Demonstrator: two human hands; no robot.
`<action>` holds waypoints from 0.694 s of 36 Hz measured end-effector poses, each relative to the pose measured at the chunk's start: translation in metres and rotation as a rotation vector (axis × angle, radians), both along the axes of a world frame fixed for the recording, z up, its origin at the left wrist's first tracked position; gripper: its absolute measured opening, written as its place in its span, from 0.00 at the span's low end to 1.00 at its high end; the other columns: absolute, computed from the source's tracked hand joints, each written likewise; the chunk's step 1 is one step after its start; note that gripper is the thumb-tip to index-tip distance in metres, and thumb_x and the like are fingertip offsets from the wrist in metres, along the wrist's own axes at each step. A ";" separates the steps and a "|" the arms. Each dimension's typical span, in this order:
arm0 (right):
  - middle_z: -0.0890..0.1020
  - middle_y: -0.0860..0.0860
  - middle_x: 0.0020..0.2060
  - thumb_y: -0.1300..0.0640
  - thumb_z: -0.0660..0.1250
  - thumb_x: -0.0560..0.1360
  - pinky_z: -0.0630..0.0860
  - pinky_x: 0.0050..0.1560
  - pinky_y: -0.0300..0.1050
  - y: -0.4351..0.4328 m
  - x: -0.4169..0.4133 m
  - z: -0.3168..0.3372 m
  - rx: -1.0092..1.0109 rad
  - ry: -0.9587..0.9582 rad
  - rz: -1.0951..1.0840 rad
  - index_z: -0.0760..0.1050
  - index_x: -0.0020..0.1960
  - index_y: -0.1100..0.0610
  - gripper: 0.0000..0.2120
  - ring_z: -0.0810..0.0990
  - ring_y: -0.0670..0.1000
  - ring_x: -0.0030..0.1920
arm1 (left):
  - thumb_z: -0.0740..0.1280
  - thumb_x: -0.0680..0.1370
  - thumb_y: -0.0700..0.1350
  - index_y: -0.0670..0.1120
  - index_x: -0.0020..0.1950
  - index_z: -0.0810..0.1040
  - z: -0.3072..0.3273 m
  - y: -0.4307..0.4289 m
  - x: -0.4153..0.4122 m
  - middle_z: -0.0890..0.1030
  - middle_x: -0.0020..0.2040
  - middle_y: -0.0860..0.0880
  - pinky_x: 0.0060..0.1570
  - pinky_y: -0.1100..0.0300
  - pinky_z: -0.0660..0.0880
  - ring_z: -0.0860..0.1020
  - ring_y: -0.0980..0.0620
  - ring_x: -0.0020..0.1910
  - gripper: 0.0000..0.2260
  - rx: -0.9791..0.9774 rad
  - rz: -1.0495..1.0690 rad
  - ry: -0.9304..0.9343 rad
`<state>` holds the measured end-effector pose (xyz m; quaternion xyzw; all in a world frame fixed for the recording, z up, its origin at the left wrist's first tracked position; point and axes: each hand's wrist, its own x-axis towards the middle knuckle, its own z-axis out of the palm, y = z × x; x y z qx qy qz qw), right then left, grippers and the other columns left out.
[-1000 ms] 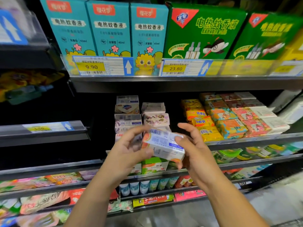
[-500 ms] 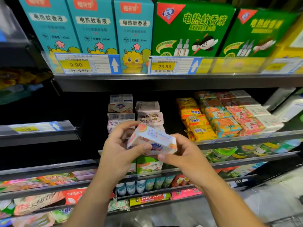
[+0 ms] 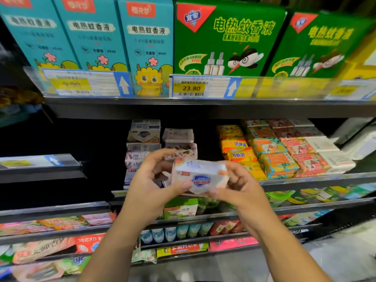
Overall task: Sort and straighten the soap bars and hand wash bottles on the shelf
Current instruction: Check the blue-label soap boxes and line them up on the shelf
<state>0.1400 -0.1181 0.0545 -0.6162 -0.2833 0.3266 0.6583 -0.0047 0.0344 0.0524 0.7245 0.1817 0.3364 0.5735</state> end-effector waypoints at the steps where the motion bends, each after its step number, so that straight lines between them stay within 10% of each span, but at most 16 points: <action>1: 0.86 0.56 0.49 0.62 0.81 0.62 0.81 0.51 0.54 0.001 0.003 0.001 0.062 0.035 -0.026 0.78 0.60 0.54 0.28 0.85 0.57 0.50 | 0.80 0.64 0.53 0.70 0.59 0.74 -0.003 0.000 0.002 0.82 0.53 0.57 0.48 0.54 0.82 0.82 0.51 0.54 0.28 -0.019 -0.010 0.016; 7: 0.85 0.50 0.49 0.56 0.81 0.56 0.81 0.43 0.44 0.013 -0.005 0.007 0.154 0.023 -0.001 0.78 0.58 0.49 0.31 0.83 0.52 0.50 | 0.82 0.64 0.48 0.66 0.61 0.74 -0.020 -0.018 0.021 0.83 0.55 0.56 0.51 0.52 0.81 0.83 0.53 0.55 0.31 -0.137 -0.087 0.141; 14: 0.84 0.49 0.49 0.49 0.83 0.55 0.81 0.51 0.56 0.007 0.010 0.009 0.083 -0.118 0.013 0.80 0.54 0.38 0.29 0.82 0.53 0.51 | 0.82 0.67 0.39 0.57 0.63 0.73 -0.029 -0.024 0.028 0.83 0.54 0.55 0.50 0.55 0.82 0.83 0.53 0.53 0.30 -0.225 -0.057 0.194; 25: 0.84 0.54 0.54 0.53 0.82 0.58 0.81 0.51 0.47 0.003 0.037 0.010 0.089 0.036 0.131 0.78 0.62 0.52 0.33 0.83 0.54 0.55 | 0.76 0.68 0.34 0.45 0.59 0.75 0.006 -0.020 0.033 0.85 0.44 0.47 0.45 0.56 0.82 0.84 0.47 0.47 0.22 -0.652 0.033 -0.293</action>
